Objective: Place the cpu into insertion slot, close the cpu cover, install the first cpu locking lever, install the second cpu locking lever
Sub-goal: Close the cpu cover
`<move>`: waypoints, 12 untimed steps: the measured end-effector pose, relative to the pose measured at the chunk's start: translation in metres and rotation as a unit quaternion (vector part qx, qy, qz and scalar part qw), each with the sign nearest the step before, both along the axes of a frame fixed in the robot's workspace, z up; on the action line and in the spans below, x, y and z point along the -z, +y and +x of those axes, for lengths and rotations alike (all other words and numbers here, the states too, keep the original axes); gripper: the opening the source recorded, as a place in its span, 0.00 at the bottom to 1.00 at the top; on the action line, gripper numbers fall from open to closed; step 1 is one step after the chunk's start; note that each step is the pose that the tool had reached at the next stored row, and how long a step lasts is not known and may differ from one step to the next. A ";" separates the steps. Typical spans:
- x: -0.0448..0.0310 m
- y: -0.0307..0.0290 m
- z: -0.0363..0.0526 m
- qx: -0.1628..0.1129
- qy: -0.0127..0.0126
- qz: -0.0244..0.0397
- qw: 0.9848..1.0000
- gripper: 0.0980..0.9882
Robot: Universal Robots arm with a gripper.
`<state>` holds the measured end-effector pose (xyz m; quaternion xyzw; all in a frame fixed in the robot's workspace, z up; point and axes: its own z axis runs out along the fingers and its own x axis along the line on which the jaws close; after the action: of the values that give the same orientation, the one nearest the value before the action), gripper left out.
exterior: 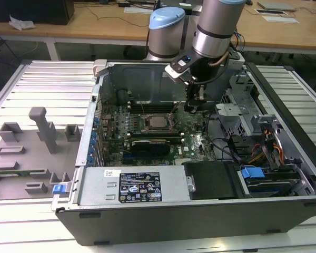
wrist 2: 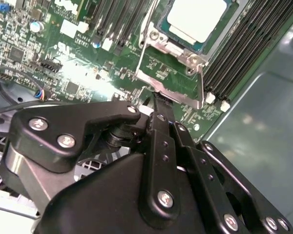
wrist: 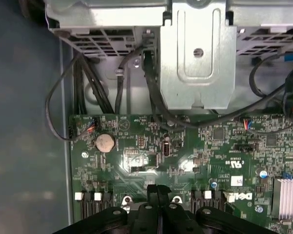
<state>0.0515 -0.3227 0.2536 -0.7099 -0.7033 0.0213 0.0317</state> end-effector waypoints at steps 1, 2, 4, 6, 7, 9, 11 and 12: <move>0.0000 0.0002 -0.0014 0.000 0.000 0.000 1.000 0.01; 0.0000 0.0005 -0.0034 0.000 -0.001 0.000 1.000 0.01; 0.0000 0.0008 -0.0065 0.000 -0.001 0.000 1.000 0.01; 0.0000 0.0011 -0.0092 0.000 -0.002 0.000 1.000 0.01; 0.0000 0.0012 -0.0118 0.000 -0.003 0.000 1.000 0.01; 0.0000 0.0016 -0.0166 0.000 -0.004 0.000 1.000 0.01; 0.0000 0.0020 -0.0199 0.000 -0.005 0.000 1.000 0.01; 0.0000 0.0020 -0.0212 0.000 -0.005 0.000 1.000 0.01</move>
<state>0.0303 -0.3206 0.2536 -0.7100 -0.7035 0.0176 0.0281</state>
